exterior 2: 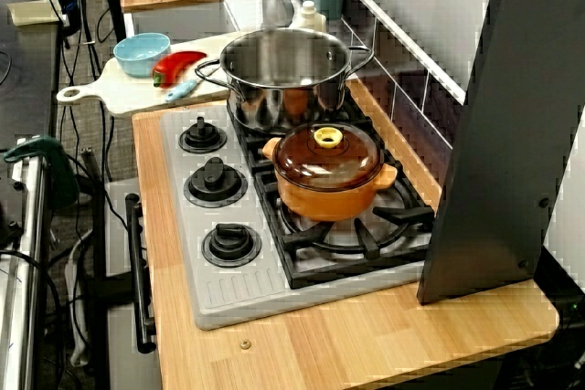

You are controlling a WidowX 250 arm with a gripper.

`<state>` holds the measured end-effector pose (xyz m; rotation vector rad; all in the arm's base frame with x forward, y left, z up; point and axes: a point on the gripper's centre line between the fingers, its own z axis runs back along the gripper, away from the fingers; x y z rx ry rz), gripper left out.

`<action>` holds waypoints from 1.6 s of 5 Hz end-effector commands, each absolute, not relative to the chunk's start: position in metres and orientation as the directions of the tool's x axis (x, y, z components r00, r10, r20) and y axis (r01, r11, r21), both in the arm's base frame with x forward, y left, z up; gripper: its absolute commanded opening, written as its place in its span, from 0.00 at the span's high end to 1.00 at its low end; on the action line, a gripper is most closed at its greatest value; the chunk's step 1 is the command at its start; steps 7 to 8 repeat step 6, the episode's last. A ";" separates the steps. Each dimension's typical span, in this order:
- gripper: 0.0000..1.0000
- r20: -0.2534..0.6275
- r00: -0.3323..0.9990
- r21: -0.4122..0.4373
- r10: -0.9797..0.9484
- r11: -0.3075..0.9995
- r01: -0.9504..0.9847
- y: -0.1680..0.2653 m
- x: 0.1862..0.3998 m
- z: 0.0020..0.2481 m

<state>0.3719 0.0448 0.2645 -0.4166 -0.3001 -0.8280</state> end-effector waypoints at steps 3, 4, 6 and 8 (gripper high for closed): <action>1.00 0.446 0.617 -0.174 -0.649 0.613 0.771 0.047 0.360 0.291; 1.00 0.448 0.616 -0.177 -0.648 0.612 0.771 0.049 0.360 0.292; 1.00 0.448 0.618 -0.177 -0.646 0.613 0.770 0.050 0.359 0.293; 1.00 0.448 0.618 -0.177 -0.646 0.613 0.770 0.050 0.359 0.293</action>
